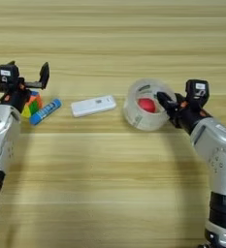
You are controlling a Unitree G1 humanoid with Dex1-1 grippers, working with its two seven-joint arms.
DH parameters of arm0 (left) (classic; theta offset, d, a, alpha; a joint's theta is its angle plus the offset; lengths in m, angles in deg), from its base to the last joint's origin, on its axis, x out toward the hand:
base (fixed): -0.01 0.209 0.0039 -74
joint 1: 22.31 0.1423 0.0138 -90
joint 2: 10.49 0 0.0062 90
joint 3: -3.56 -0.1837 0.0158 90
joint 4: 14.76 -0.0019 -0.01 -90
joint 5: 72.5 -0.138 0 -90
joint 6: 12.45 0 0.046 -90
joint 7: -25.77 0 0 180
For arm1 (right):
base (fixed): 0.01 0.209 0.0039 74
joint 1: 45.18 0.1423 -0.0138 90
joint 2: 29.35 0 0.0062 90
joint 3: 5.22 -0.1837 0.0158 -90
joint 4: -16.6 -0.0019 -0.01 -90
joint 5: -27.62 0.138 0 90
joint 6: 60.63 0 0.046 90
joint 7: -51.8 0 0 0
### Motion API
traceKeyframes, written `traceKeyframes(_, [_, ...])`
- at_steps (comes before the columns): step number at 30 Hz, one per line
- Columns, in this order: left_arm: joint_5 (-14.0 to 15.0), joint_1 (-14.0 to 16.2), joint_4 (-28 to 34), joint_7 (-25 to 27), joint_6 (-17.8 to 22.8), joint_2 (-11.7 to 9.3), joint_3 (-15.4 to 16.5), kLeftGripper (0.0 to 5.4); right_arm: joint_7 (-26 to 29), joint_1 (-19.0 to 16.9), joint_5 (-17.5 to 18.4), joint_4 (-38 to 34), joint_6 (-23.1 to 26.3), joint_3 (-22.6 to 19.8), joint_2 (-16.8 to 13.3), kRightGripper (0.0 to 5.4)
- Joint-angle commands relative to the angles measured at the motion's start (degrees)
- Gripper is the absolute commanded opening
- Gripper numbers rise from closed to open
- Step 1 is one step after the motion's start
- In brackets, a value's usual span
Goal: Move the objects on the table
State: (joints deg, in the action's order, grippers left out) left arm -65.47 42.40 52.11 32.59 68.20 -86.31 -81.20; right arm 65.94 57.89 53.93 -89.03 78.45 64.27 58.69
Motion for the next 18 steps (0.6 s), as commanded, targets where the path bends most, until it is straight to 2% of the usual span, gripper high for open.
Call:
traceKeyframes(1, [-0.5, 0.0, 0.4, -0.4, 0.4, 0.0, -0.3, 5.40, -0.1, 0.6, 0.8, 1.0, -1.6, -2.3, -1.4, 1.61])
traceKeyframes(10, [-0.5, 0.1, 0.8, -0.5, 0.7, 0.0, -0.3, 5.40, -0.3, 0.1, 0.5, 6.4, -4.3, -8.3, -4.1, 1.60])
traceKeyframes(18, [-0.6, 0.3, 1.1, -0.5, 0.8, 0.1, -0.4, 5.40, -0.6, 0.4, -0.6, 11.3, -7.4, -10.6, -6.4, 1.60])
